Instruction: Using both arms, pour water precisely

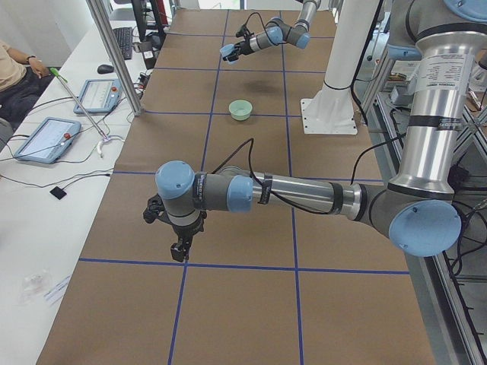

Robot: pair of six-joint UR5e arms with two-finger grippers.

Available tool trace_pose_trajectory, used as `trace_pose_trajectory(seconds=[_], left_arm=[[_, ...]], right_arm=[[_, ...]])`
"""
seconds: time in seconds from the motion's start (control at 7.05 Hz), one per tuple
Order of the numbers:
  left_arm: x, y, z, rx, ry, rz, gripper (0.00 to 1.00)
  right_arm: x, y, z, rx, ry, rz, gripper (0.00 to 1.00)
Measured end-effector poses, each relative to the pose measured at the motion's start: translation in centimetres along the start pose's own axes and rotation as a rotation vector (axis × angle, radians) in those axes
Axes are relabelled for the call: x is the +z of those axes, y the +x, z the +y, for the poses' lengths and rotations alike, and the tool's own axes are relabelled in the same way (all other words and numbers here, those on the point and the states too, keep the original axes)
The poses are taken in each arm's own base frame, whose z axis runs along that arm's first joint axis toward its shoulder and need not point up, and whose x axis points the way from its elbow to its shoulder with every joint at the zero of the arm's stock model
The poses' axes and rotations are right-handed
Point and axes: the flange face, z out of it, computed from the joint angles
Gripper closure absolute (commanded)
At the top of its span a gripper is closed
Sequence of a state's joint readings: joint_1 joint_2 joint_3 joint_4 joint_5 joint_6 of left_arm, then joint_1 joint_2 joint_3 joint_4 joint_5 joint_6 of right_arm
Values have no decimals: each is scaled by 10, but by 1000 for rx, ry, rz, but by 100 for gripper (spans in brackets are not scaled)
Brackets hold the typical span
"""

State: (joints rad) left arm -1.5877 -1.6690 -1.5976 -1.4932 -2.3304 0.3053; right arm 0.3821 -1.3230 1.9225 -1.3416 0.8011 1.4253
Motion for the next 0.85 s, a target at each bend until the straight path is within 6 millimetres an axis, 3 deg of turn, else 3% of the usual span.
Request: trace_pose_trajectory(seconds=[0.57, 0.85], left_arm=[[-1, 1, 0, 1, 2, 0, 0], [2, -3, 9, -41, 2, 16, 0]], right_arm=[[-42, -27, 0, -249, -74, -396, 100], [-60, -35, 6, -331, -125, -582, 100]])
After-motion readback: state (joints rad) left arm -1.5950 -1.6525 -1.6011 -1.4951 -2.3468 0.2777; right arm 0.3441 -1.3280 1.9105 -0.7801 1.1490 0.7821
